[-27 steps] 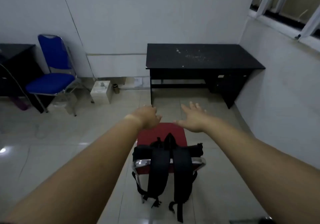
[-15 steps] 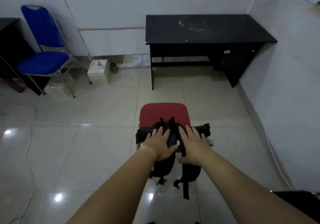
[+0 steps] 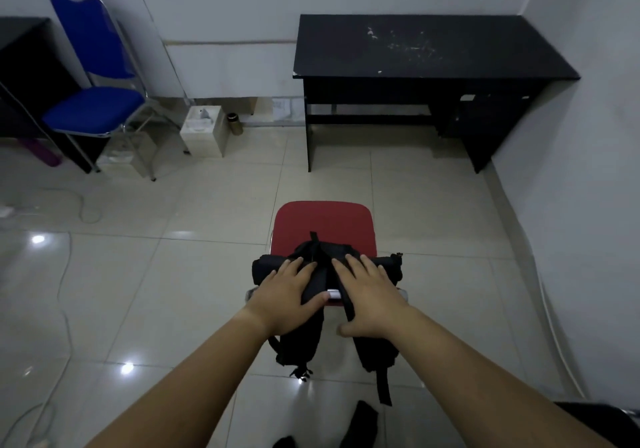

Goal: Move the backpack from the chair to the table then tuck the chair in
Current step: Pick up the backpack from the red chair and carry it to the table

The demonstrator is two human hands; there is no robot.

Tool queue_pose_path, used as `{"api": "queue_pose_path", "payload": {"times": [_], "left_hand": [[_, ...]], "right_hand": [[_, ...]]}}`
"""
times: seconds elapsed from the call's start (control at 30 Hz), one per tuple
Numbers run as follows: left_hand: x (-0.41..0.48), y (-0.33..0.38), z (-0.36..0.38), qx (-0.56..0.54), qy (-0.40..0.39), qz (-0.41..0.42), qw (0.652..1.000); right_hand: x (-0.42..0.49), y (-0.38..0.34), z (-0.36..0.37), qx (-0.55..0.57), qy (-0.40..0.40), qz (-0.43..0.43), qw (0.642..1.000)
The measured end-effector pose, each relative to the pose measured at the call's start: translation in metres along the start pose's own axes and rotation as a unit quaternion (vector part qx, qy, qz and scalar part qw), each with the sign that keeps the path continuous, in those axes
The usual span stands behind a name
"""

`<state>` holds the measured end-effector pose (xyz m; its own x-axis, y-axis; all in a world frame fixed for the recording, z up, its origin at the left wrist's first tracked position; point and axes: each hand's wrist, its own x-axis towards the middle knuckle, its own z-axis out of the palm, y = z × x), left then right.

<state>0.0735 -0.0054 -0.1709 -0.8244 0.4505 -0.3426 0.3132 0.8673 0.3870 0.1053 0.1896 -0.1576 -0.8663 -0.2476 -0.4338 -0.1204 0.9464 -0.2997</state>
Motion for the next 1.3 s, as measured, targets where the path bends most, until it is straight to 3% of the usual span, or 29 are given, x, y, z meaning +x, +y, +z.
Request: {"api": "queue_pose_path", "payload": {"times": [0.1, 0.17, 0.37, 0.5, 0.63, 0.87, 1.0, 1.13, 1.23, 1.3], "left_hand": [[0.002, 0.004, -0.001, 0.001, -0.006, -0.023, 1.0], [0.002, 0.006, -0.001, 0.015, -0.006, -0.022, 1.0], [0.006, 0.006, -0.015, 0.021, -0.047, -0.013, 0.999], [0.021, 0.003, -0.039, 0.018, -0.101, -0.022, 0.995], [0.051, 0.0, -0.052, 0.128, -0.136, -0.028, 0.982], [0.093, 0.015, -0.059, 0.315, -0.042, -0.042, 0.947], [0.113, 0.001, -0.067, 0.273, 0.058, -0.006, 0.96], [0.133, 0.001, -0.089, 0.182, 0.145, 0.042, 0.972], [0.129, 0.001, -0.092, 0.134, 0.184, 0.029, 0.973], [0.11, -0.003, -0.078, 0.116, 0.158, 0.02, 0.98]], "right_hand": [[0.01, 0.006, -0.015, 0.129, -0.062, 0.036, 0.989], [0.017, 0.015, -0.024, 0.15, -0.099, 0.057, 0.982], [0.037, 0.034, -0.037, 0.004, -0.145, 0.039, 0.989], [0.049, 0.043, -0.05, -0.027, -0.141, 0.039, 0.989], [0.06, 0.035, -0.048, -0.075, -0.074, 0.01, 0.994], [0.08, 0.023, -0.034, -0.092, 0.085, 0.08, 0.989], [0.092, 0.032, -0.046, -0.053, 0.212, 0.11, 0.97], [0.103, 0.038, -0.069, 0.06, 0.381, 0.127, 0.914], [0.103, 0.034, -0.086, 0.075, 0.368, 0.128, 0.918], [0.094, 0.029, -0.087, 0.102, 0.271, 0.132, 0.948]]}}
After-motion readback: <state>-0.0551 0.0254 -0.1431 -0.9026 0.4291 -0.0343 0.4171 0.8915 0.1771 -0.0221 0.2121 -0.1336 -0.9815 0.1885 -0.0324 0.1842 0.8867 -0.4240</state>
